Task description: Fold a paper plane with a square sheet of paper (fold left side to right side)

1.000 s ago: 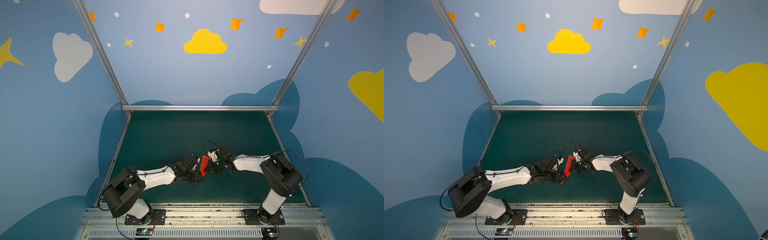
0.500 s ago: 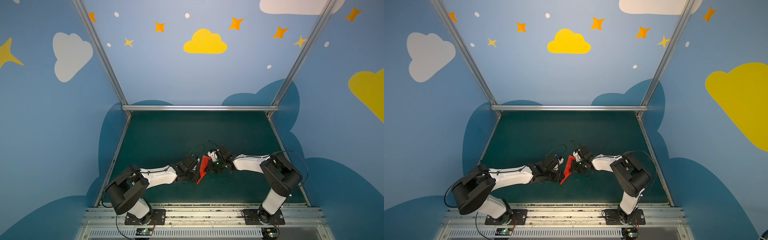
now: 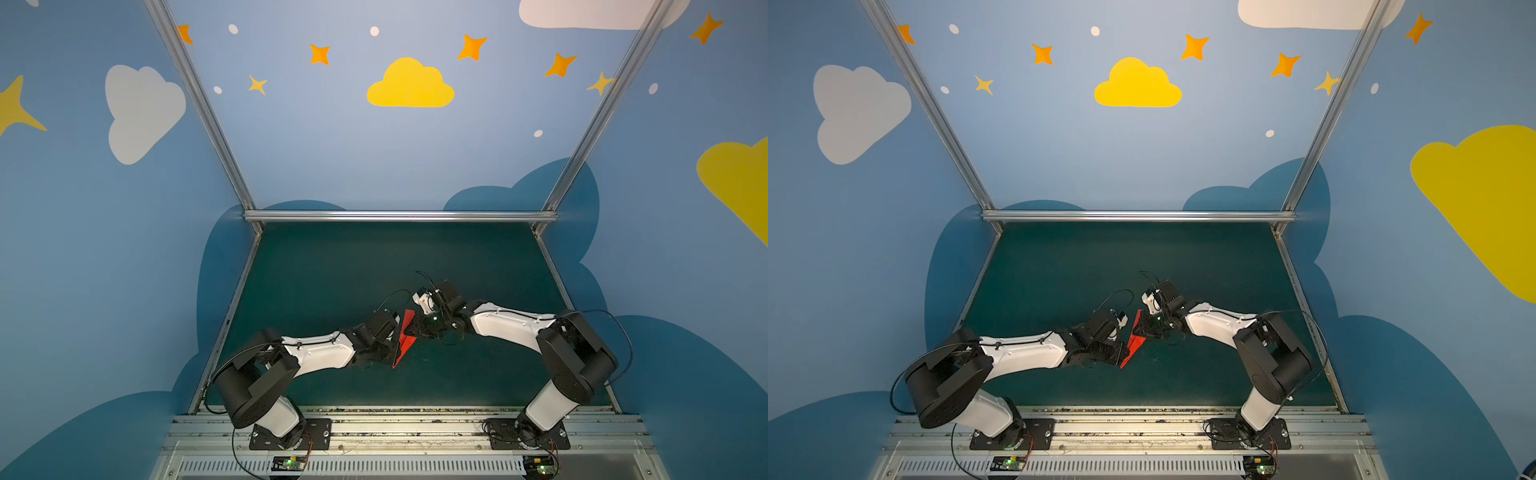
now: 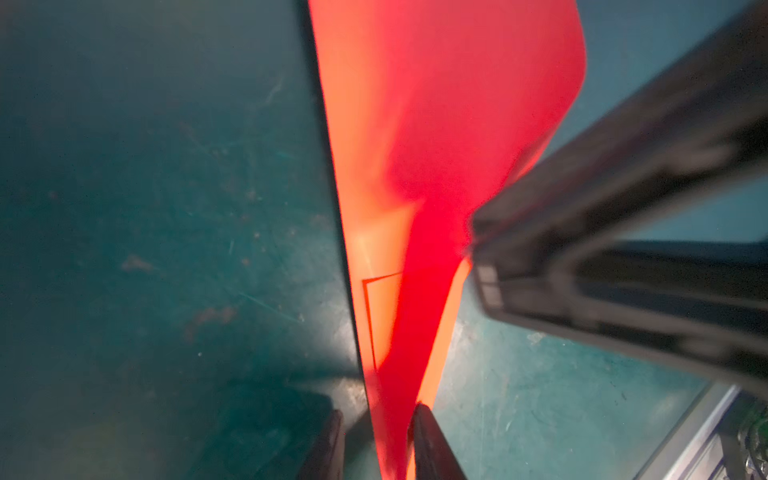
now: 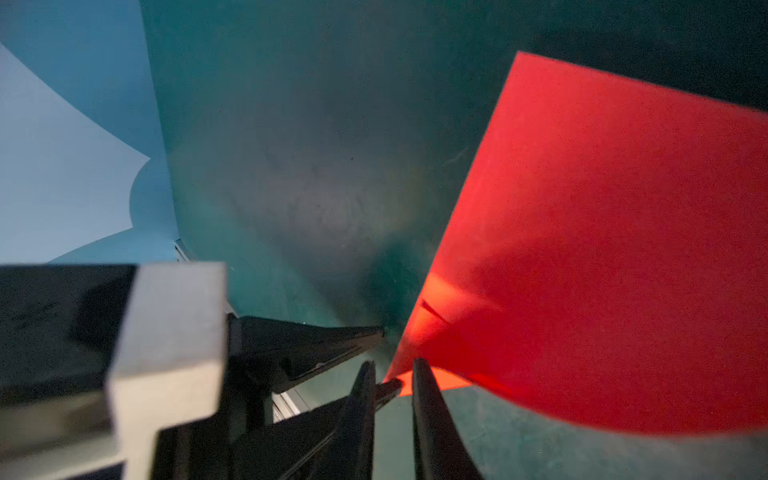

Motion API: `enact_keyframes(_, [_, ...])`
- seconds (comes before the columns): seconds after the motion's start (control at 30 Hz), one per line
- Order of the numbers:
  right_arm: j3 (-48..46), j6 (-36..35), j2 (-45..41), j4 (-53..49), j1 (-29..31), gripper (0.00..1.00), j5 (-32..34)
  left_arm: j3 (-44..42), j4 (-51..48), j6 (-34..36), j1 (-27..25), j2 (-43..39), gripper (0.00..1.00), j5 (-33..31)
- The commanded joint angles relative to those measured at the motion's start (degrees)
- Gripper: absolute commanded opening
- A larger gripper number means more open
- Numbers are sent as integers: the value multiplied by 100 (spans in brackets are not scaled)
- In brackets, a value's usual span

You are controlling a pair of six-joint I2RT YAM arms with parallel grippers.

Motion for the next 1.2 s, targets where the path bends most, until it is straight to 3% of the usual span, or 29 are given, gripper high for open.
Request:
enact_keyframes(0.0, [-184, -74, -259, -204, -2, 16, 76, -104, -167, 10, -58, 310, 29, -110])
enact_keyframes(0.37, [-592, -85, -222, -7, 64, 3, 130, -84, -198, 52, -57, 362, 26, -154])
enact_keyframes(1.17, [-123, -140, 583, 91, 265, 0, 136, -144, -163, 115, -59, 389, 17, -163])
